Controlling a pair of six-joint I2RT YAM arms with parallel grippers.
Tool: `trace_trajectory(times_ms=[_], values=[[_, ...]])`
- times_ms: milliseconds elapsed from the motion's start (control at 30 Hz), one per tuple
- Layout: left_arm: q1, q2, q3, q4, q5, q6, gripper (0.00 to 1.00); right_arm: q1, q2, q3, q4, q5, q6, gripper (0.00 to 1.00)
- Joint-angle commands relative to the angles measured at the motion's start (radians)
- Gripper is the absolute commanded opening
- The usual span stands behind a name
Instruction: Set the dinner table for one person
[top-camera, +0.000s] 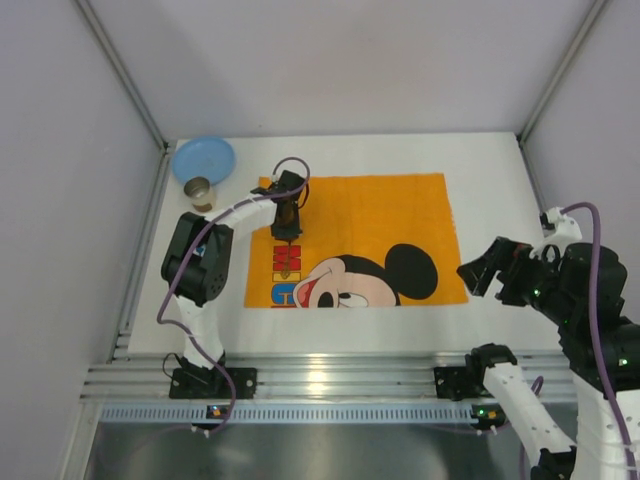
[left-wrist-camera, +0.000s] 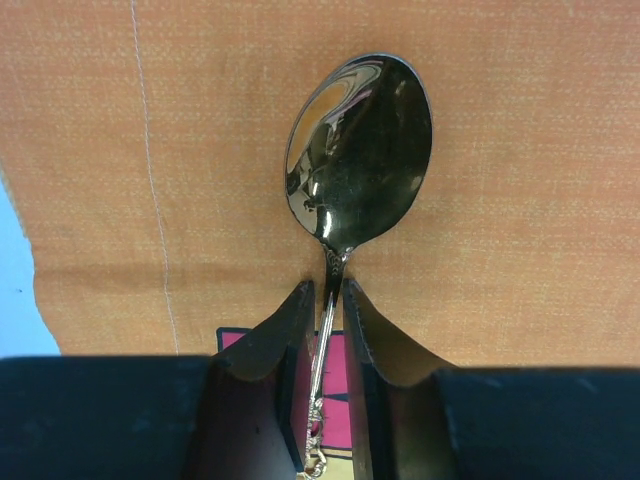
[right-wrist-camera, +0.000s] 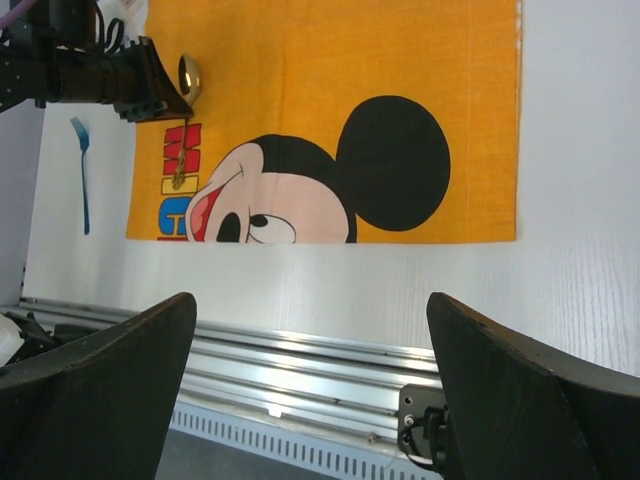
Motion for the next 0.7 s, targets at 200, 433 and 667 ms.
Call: trace_trajectory(times_ms=[200, 433, 667], values=[[0.003, 0.046, -0.027, 0.045, 0.033, 0.052, 0.19, 0.009, 0.019, -0.045, 0.065, 0.009, 0.024, 1.0], [0.004, 0.054, 0.002, 0.003, -0.002, 0.049, 0.0, 0.01, 0.033, -0.054, 0.087, 0.008, 0.02, 1.0], [0.004, 0.002, 0.062, -0.064, -0.037, 0.047, 0.0, 0.009, 0.03, -0.056, 0.097, -0.01, 0.011, 1.0]])
